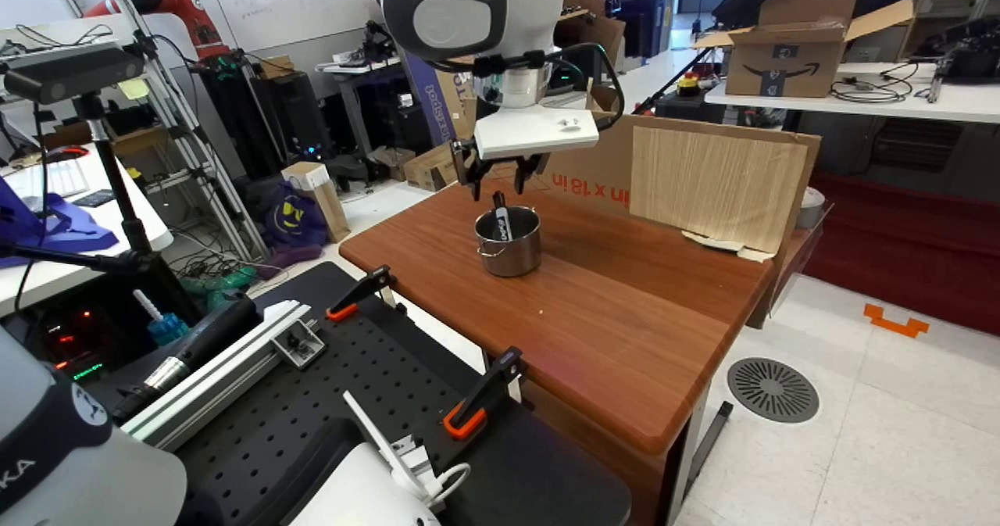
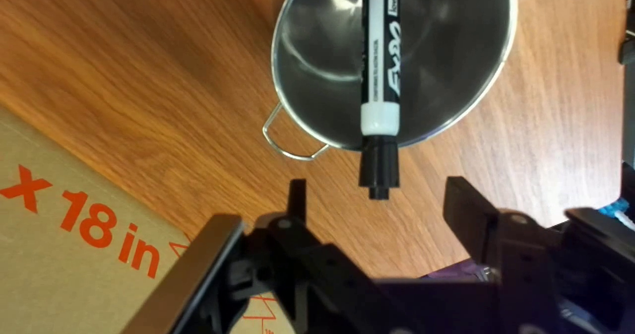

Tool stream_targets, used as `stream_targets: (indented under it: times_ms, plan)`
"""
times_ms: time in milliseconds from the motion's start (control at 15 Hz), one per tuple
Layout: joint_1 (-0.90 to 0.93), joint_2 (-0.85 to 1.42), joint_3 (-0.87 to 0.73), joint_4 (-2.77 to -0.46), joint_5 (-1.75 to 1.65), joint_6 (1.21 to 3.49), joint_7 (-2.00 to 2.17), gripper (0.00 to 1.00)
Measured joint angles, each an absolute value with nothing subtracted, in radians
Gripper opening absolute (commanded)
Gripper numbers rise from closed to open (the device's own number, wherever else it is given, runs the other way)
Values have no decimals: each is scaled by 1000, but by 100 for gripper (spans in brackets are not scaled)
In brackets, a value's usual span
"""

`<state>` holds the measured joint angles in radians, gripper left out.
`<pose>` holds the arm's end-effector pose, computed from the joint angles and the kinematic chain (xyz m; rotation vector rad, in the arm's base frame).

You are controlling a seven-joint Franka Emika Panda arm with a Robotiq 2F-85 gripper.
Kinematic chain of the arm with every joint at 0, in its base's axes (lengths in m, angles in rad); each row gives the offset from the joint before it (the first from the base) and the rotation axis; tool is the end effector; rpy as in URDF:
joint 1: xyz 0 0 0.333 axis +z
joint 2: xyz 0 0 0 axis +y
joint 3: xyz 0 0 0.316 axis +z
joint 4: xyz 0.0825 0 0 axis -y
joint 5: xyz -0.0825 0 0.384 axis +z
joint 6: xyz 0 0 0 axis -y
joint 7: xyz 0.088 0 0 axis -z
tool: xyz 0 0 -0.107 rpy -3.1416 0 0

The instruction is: Put the black marker in the pot

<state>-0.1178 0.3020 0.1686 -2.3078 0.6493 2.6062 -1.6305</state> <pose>0.5228 0.0159 0.2132 -2.4200 -1.4972 -0.3714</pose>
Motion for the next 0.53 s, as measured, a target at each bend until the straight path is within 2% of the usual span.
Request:
stream_targets:
  times_ms: [533]
  plan:
    - [-113,302,170,-2303,603,2606,-1582,100]
